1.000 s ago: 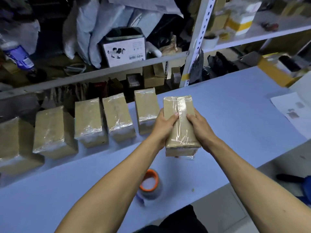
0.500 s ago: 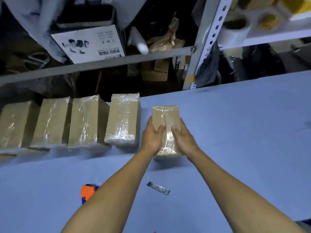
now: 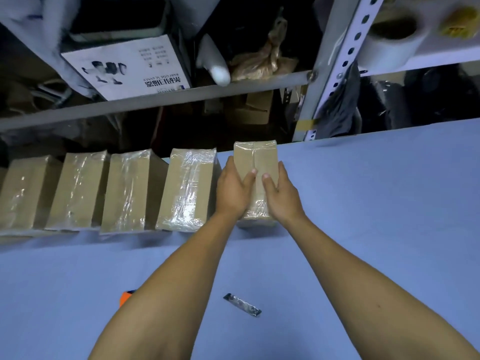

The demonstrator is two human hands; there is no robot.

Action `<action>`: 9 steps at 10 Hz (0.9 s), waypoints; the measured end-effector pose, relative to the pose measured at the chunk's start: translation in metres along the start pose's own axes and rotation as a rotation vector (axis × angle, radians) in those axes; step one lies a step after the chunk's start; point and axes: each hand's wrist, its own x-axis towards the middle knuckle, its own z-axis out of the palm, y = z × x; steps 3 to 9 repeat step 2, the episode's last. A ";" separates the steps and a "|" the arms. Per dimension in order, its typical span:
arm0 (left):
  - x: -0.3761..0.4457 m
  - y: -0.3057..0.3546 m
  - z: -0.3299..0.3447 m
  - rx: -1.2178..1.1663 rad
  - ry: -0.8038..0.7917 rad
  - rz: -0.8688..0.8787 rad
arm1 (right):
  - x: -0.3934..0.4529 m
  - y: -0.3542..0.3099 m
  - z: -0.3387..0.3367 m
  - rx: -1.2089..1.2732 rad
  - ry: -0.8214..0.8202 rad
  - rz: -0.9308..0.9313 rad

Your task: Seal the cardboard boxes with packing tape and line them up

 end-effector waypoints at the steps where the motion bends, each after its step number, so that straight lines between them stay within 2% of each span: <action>1: -0.001 0.020 -0.012 0.083 0.016 -0.006 | -0.009 -0.009 -0.012 -0.160 0.077 -0.062; 2: -0.016 0.036 -0.038 0.182 -0.034 0.143 | -0.035 -0.018 -0.023 -0.311 0.155 -0.175; 9: -0.016 0.036 -0.038 0.182 -0.034 0.143 | -0.035 -0.018 -0.023 -0.311 0.155 -0.175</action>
